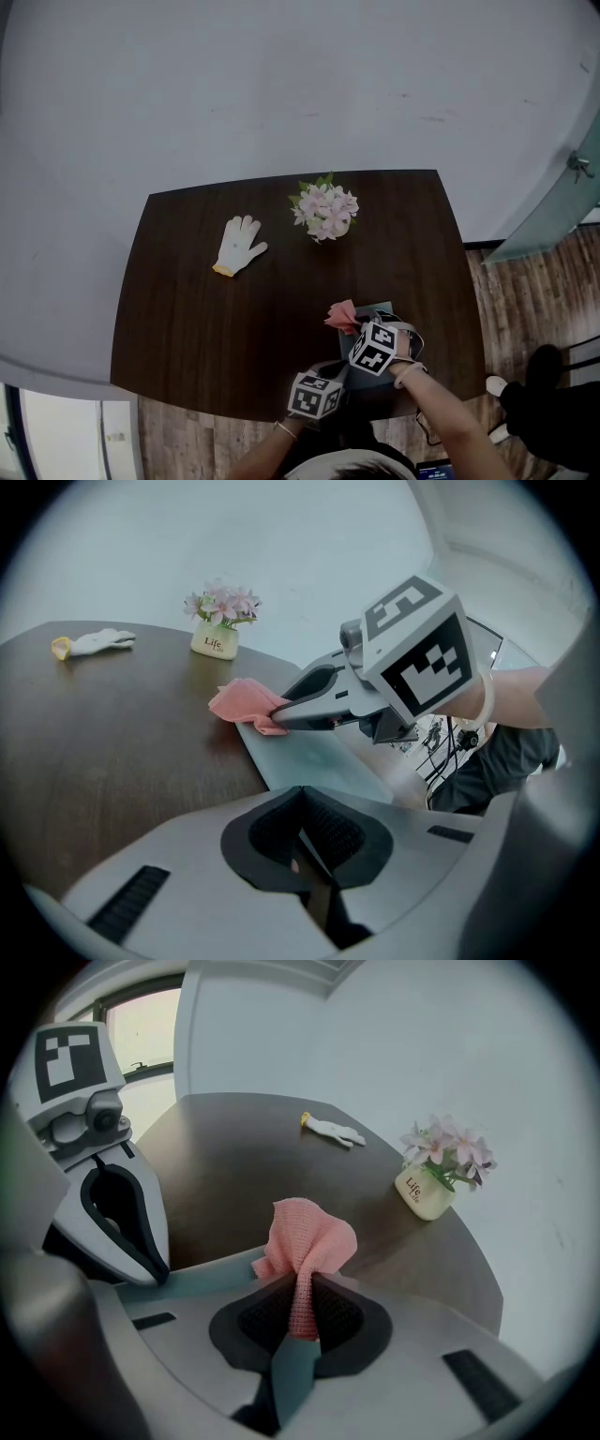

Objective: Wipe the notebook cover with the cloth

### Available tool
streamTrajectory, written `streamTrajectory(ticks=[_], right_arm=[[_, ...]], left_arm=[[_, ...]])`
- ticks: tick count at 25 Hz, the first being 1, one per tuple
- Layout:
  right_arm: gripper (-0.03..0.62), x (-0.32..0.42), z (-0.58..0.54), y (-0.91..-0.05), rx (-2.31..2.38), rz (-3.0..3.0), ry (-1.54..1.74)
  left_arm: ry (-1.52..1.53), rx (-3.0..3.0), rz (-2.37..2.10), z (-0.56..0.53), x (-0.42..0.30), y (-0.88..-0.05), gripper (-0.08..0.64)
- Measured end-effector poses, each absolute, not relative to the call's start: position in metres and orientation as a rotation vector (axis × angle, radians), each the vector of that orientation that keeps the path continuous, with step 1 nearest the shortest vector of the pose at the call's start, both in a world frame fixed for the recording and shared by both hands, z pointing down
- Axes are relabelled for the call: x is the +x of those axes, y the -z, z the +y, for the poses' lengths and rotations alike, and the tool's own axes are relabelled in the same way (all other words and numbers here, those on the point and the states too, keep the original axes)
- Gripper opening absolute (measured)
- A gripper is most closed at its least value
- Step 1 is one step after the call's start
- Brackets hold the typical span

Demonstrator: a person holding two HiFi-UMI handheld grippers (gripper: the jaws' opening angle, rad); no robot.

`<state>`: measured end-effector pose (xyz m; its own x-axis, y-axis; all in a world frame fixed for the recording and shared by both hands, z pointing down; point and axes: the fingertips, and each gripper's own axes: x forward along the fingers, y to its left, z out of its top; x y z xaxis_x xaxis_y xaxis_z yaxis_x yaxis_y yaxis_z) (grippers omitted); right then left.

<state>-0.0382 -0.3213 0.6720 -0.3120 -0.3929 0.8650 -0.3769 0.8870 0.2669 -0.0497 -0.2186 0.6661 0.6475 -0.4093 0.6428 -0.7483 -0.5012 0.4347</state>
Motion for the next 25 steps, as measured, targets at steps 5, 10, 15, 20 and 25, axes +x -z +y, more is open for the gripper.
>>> streamTrajectory(ticks=[5, 10, 15, 20, 25], right_arm=[[0.046, -0.026, -0.323, -0.672, 0.597, -1.919, 0.005], [0.046, -0.007, -0.324, -0.672, 0.633, -1.892, -0.006], [0.046, 0.013, -0.323, -0.673, 0.677, -1.871, -0.029], [0.046, 0.03, -0.323, -0.673, 0.72, -1.851, -0.055], [0.046, 0.048, -0.324, -0.672, 0.774, -1.834, -0.072]], left_arm=[[-0.621, 2.144, -0.903, -0.218, -0.05, -0.667, 0.02], [-0.611, 2.152, -0.891, -0.218, -0.049, -0.666, 0.02], [-0.624, 2.15, -0.879, -0.217, -0.048, -0.667, 0.02], [-0.632, 2.137, -0.872, -0.215, -0.049, -0.668, 0.02], [-0.635, 2.141, -0.877, -0.214, -0.047, -0.666, 0.02]])
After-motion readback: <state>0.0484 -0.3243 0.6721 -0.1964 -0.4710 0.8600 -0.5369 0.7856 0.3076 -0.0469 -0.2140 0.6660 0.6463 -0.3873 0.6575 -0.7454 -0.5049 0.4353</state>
